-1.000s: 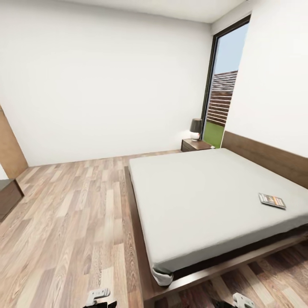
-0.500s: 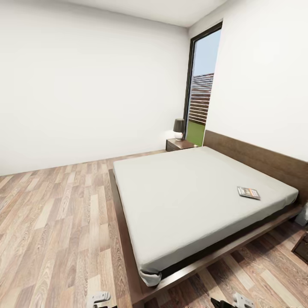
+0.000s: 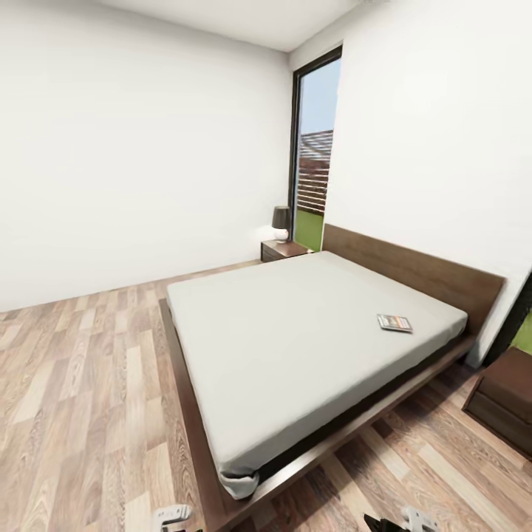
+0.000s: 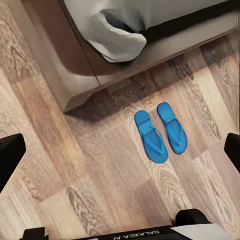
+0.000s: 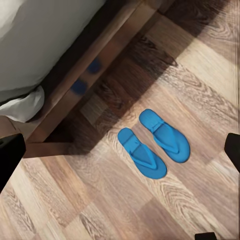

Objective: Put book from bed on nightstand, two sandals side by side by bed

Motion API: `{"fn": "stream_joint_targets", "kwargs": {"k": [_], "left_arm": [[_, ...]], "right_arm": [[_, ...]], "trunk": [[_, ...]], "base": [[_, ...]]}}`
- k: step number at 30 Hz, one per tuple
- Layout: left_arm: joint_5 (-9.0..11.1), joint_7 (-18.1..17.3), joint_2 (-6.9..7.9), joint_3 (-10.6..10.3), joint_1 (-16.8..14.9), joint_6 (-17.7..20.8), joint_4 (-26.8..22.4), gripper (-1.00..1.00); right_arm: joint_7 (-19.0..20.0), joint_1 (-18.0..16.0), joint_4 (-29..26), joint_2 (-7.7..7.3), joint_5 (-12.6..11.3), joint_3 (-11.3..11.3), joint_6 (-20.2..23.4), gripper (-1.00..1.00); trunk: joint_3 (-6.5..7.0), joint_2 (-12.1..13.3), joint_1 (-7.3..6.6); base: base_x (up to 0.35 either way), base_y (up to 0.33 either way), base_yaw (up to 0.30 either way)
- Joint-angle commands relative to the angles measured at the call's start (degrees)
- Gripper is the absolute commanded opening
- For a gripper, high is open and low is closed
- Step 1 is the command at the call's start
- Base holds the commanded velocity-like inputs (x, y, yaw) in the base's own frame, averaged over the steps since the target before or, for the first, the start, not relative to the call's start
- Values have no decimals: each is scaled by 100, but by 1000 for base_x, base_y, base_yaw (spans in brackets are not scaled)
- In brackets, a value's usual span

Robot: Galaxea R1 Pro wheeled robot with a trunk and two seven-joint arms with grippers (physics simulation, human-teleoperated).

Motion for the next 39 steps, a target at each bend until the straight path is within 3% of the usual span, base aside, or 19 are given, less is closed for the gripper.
{"fn": "stream_joint_targets", "kwargs": {"k": [1, 39], "left_arm": [[-61, -18, 0, 45, -4, -27, 4, 100], [-77, -18, -2, 41, -4, -167, 30, 100]], "right_arm": [[21, -6, 12, -2, -54, 19, -14, 100], [21, -6, 12, -2, -53, 20, -15, 100]], "trunk": [[-6, -6, 1], [-1, -6, 1]], "base": [[0, 0, -252], [0, -45, -222]]}}
